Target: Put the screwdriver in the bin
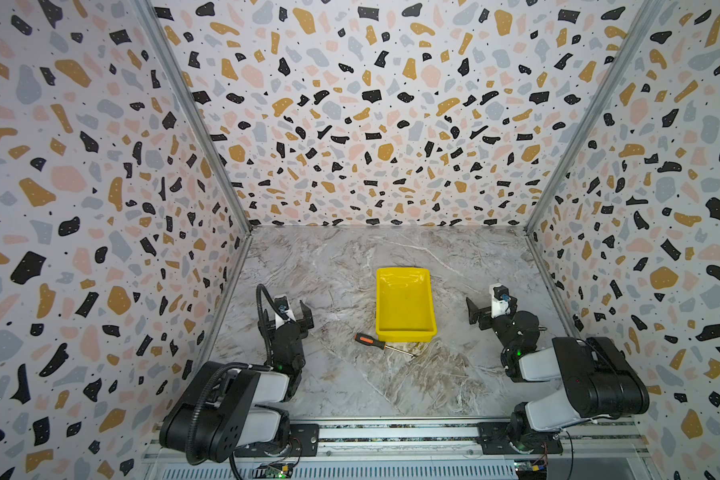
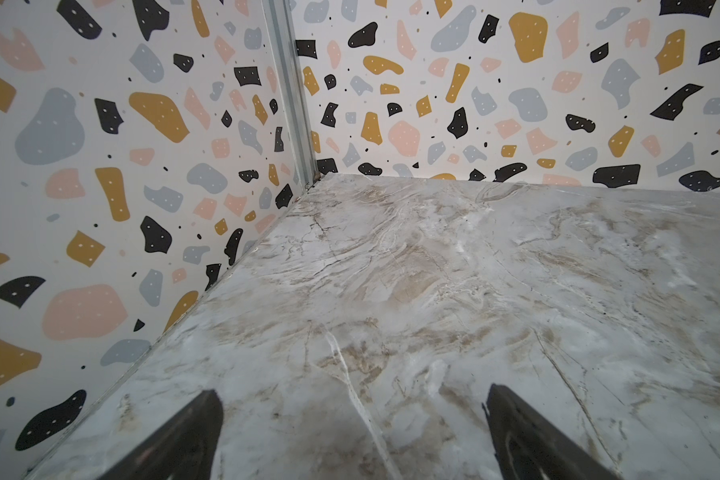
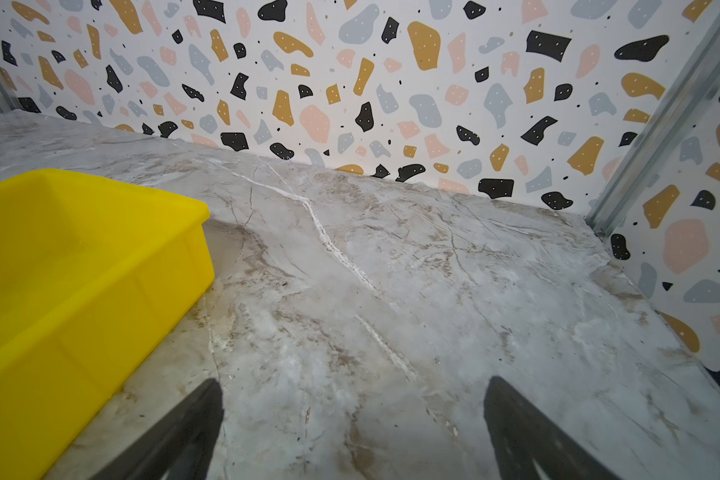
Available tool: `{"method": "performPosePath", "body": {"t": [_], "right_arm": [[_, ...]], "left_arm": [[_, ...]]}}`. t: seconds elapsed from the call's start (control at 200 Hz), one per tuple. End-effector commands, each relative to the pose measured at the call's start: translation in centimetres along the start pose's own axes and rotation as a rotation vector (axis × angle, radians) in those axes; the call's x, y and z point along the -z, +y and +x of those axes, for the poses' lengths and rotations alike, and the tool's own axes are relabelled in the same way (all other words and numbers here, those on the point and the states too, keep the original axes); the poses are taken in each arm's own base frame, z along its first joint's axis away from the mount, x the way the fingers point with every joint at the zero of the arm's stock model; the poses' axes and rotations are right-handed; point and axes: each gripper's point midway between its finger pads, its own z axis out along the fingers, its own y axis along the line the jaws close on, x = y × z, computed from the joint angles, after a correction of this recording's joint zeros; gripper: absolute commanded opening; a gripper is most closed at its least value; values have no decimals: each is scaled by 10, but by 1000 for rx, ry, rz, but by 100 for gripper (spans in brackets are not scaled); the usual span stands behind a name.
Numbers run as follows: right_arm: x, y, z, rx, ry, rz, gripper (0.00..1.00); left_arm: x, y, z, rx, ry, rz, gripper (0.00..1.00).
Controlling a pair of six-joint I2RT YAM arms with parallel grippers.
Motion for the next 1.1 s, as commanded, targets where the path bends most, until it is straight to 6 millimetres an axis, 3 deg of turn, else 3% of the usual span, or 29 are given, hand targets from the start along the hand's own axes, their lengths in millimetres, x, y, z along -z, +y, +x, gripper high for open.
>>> {"method": "performPosePath", "body": {"t": [0.0,0.235,0.345,0.471,0.516,0.606,0.656,0.716,0.781,0.861,0.931,1.001,1.096], "right_arm": [[0,-2,-9,5,-26,6,99],[9,-1,-11,19,-51,30,99],[22,-5,-35,28,-128,90,99],[23,-5,-41,24,-54,160,99],[26,0,-52,19,-56,174,99],[32,22,-84,26,-51,134,99],[37,31,-101,17,-38,110,99],[45,31,-115,-11,-1,118,99],[56,18,-123,-96,49,186,99],[75,-12,-119,-305,101,368,99],[96,-26,-89,-495,210,488,99],[88,-16,-81,-504,203,369,99],[78,-1,-63,-565,229,222,99]], "left_arm": [[-2,-1,-22,49,-75,1,100],[-3,-1,-22,53,-72,12,100],[-3,-1,-23,52,-74,13,100],[2,-16,-30,18,-94,103,100],[2,-16,-36,12,-93,97,100],[-3,3,-47,63,-12,-37,100],[-3,1,-60,62,14,-29,100],[2,-3,-75,121,37,4,100],[10,-11,-93,198,55,70,100],[24,-14,-106,365,104,117,100],[36,-10,-104,471,167,113,100],[43,-3,-95,504,198,85,100],[53,30,-63,550,262,-103,99]]}}
